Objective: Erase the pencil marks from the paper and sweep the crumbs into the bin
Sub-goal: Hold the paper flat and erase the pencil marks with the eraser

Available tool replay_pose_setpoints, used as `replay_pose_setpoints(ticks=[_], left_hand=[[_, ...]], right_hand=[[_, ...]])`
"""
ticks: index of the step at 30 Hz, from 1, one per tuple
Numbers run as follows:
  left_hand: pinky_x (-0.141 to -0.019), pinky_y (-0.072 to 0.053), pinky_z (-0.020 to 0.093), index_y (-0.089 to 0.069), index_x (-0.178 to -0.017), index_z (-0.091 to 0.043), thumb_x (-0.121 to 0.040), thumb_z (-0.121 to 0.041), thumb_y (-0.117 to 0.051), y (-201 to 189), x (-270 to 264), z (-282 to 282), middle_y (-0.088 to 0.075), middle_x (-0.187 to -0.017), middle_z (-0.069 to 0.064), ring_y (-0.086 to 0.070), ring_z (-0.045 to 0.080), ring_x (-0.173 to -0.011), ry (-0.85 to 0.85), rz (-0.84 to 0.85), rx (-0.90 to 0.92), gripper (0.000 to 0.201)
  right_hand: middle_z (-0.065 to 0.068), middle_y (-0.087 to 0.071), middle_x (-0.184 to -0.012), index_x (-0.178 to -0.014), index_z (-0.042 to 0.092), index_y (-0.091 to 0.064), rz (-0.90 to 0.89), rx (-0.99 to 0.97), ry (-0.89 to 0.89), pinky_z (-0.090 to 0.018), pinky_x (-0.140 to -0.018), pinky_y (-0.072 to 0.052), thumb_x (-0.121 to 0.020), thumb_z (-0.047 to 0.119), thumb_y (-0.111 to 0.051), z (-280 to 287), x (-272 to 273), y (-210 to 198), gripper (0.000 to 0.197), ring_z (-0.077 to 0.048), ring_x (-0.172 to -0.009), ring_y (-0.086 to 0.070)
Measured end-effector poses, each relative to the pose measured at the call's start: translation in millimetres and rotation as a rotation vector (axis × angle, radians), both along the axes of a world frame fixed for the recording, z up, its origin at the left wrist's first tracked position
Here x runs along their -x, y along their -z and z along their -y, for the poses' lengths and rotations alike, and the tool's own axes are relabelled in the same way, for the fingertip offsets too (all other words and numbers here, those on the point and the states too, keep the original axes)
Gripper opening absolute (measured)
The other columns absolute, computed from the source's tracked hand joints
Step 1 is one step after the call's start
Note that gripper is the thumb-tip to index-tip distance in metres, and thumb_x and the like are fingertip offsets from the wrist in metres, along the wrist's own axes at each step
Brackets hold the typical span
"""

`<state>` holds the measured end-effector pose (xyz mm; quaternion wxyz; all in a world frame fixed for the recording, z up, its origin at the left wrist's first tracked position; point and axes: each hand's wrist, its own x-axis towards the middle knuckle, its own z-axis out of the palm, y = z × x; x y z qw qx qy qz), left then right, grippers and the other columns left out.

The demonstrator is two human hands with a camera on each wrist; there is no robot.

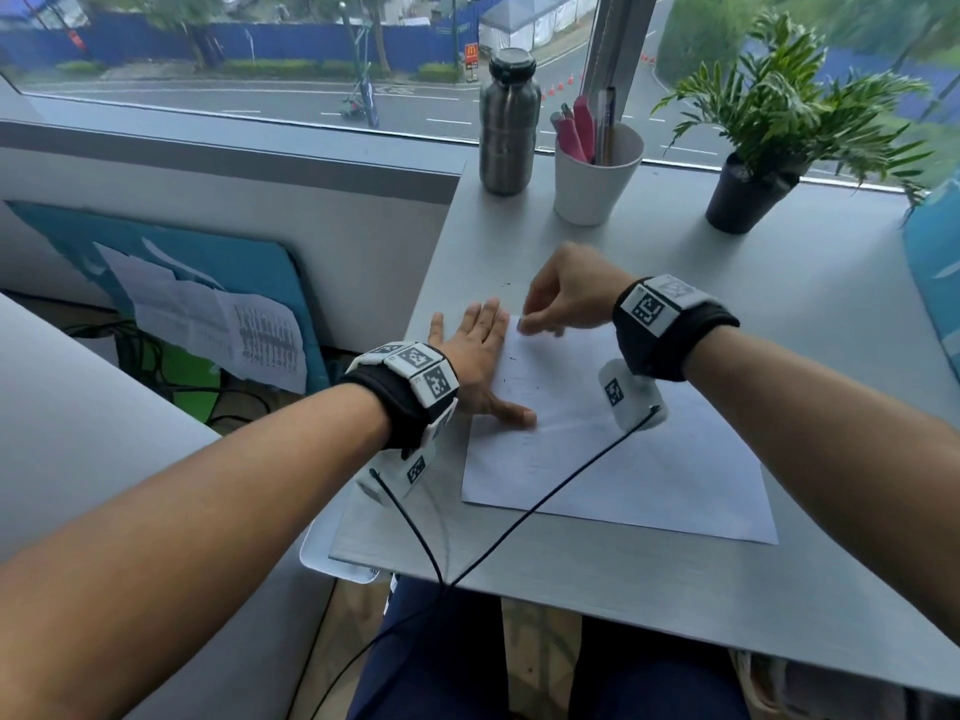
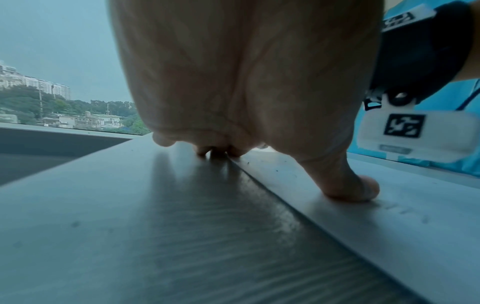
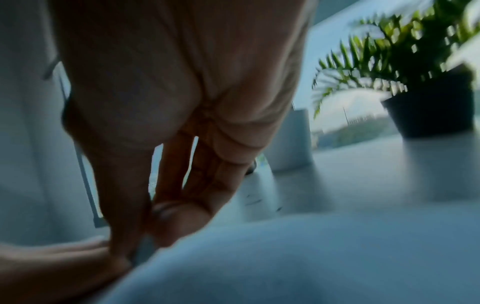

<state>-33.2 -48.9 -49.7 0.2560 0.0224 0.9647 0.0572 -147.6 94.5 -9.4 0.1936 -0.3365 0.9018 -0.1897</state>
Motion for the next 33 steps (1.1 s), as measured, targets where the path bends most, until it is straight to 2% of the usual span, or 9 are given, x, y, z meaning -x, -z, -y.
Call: replay_pose_setpoints(ticks=[2, 6, 9, 13, 18, 20, 23, 25, 33], left_hand=[[-0.116, 0.011, 0.057, 0.023, -0.15, -0.011, -0.061, -0.088, -0.053, 0, 0, 1, 0.029, -0.158, 0.004, 0.023, 0.021, -0.146, 0.0, -0.004, 0.002, 0.141], [-0.116, 0.013, 0.055, 0.023, -0.15, -0.01, -0.061, -0.088, -0.052, 0, -1, 0, 0.028, -0.158, 0.004, 0.023, 0.021, -0.146, 0.017, 0.005, 0.007, 0.14], [-0.116, 0.014, 0.054, 0.023, -0.15, -0.01, -0.063, -0.09, -0.047, 0, -1, 5, 0.028, -0.158, 0.005, 0.022, 0.021, -0.146, 0.042, -0.024, 0.026, 0.137], [-0.116, 0.016, 0.051, 0.021, -0.151, -0.015, -0.062, -0.097, -0.025, 2, -5, 11, 0.025, -0.159, 0.002, 0.023, 0.017, -0.146, 0.116, -0.07, 0.108, 0.13], [-0.117, 0.017, 0.049, 0.011, -0.154, -0.011, -0.071, -0.093, -0.01, -13, -2, 11, 0.021, -0.16, 0.002, 0.021, 0.016, -0.146, 0.076, -0.174, 0.133, 0.118], [-0.118, 0.014, 0.047, 0.009, -0.155, -0.013, -0.079, -0.087, -0.016, -18, -11, -3, 0.02, -0.161, 0.002, 0.021, 0.015, -0.146, 0.259, -0.241, 0.073, 0.109], [-0.117, 0.017, 0.038, 0.01, -0.155, -0.023, -0.087, -0.077, -0.024, -8, -36, -31, 0.021, -0.16, -0.007, 0.023, 0.011, -0.146, 0.586, -0.108, -0.086, 0.094], [-0.116, 0.017, 0.037, 0.01, -0.154, -0.03, -0.089, -0.073, -0.029, -1, -36, -36, 0.021, -0.159, -0.011, 0.023, 0.011, -0.145, 0.646, -0.051, -0.098, 0.088], [-0.12, 0.006, 0.042, 0.01, -0.155, -0.016, -0.09, -0.074, -0.025, -10, 27, 6, 0.016, -0.161, 0.001, 0.01, 0.018, -0.149, 0.107, -0.081, 0.109, 0.094]], right_hand=[[0.0, -0.069, -0.057, -0.072, 0.018, -0.077, 0.016, -0.047, -0.054, -0.014, -0.052, -0.048, -0.076, 0.025, -0.078, 3, -5, 0, 0.008, -0.006, -0.05, -0.063], [-0.004, -0.071, -0.062, -0.074, 0.011, -0.077, -0.164, 0.038, 0.144, -0.026, -0.063, -0.056, -0.076, 0.022, -0.077, -14, 10, -5, 0.011, -0.016, -0.06, -0.067], [-0.001, -0.072, -0.062, -0.074, 0.018, -0.077, 0.0, 0.014, 0.14, -0.018, -0.061, -0.052, -0.077, 0.029, -0.079, -45, 5, -24, 0.012, -0.008, -0.058, -0.067], [0.002, -0.073, -0.064, -0.073, 0.019, -0.075, 0.182, -0.362, 0.086, -0.019, -0.056, -0.05, -0.075, 0.028, -0.08, -93, -13, -24, 0.011, -0.009, -0.057, -0.07], [-0.004, -0.075, -0.081, -0.081, 0.017, -0.072, 0.196, -0.322, 0.15, -0.019, -0.054, -0.05, -0.08, 0.026, -0.077, -116, -17, -7, 0.011, -0.01, -0.056, -0.068], [-0.003, -0.075, -0.081, -0.08, 0.018, -0.072, 0.177, -0.349, 0.143, -0.019, -0.055, -0.051, -0.079, 0.028, -0.077, -113, -20, -7, 0.011, -0.011, -0.058, -0.068], [-0.004, -0.075, -0.079, -0.079, 0.019, -0.073, 0.189, -0.386, 0.139, -0.023, -0.062, -0.057, -0.076, 0.03, -0.079, -108, -20, -4, 0.012, -0.014, -0.06, -0.069], [-0.004, -0.075, -0.076, -0.078, 0.018, -0.074, 0.151, -0.378, 0.137, -0.025, -0.064, -0.057, -0.075, 0.029, -0.079, -109, -15, -7, 0.013, -0.015, -0.06, -0.068], [-0.005, -0.075, -0.071, -0.078, 0.016, -0.073, 0.15, -0.366, 0.153, -0.026, -0.063, -0.057, -0.076, 0.027, -0.078, -106, -19, -9, 0.012, -0.014, -0.055, -0.065]])
